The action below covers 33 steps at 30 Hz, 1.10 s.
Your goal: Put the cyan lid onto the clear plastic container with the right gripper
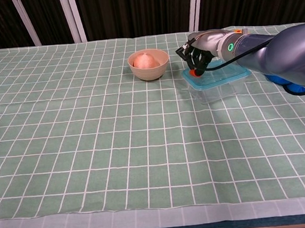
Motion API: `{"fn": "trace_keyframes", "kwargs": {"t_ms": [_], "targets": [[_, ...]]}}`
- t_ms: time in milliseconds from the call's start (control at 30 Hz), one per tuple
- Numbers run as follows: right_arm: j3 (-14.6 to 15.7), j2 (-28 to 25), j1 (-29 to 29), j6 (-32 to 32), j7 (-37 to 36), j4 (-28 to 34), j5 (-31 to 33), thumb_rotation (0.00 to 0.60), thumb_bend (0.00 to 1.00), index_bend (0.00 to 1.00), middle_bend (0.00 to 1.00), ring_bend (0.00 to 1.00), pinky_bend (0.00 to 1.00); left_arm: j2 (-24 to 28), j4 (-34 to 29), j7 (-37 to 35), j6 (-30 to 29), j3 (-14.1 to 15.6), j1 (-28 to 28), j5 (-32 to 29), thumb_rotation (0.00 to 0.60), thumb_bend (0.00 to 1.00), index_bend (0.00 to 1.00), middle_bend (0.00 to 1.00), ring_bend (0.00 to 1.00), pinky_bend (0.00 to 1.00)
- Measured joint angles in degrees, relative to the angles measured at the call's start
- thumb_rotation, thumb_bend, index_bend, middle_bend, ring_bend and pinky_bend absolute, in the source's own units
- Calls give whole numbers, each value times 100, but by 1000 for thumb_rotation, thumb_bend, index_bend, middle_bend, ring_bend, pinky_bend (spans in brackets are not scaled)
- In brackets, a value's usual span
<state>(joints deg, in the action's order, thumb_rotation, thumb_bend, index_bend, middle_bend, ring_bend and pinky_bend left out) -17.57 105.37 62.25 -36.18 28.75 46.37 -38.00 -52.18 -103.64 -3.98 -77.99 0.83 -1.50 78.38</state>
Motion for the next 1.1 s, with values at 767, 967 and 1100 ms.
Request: {"fn": "trace_keyframes", "kwargs": {"t_ms": [767, 967, 1100], "targets": [[109, -51, -15, 72, 125, 33, 182, 600, 656, 778, 623, 269, 0, -19, 15, 11, -23, -5, 8, 3, 600, 523, 115, 0, 0, 0], [166, -47, -37, 77, 132, 53, 165, 600, 656, 778, 623, 269, 0, -25, 22, 10, -31, -6, 9, 11, 600, 523, 116, 0, 0, 0], [169, -38, -37, 77, 124, 41, 176, 600, 655, 777, 623, 269, 0, -30, 26, 9, -38, -9, 11, 13, 600, 523, 116, 0, 0, 0]]}}
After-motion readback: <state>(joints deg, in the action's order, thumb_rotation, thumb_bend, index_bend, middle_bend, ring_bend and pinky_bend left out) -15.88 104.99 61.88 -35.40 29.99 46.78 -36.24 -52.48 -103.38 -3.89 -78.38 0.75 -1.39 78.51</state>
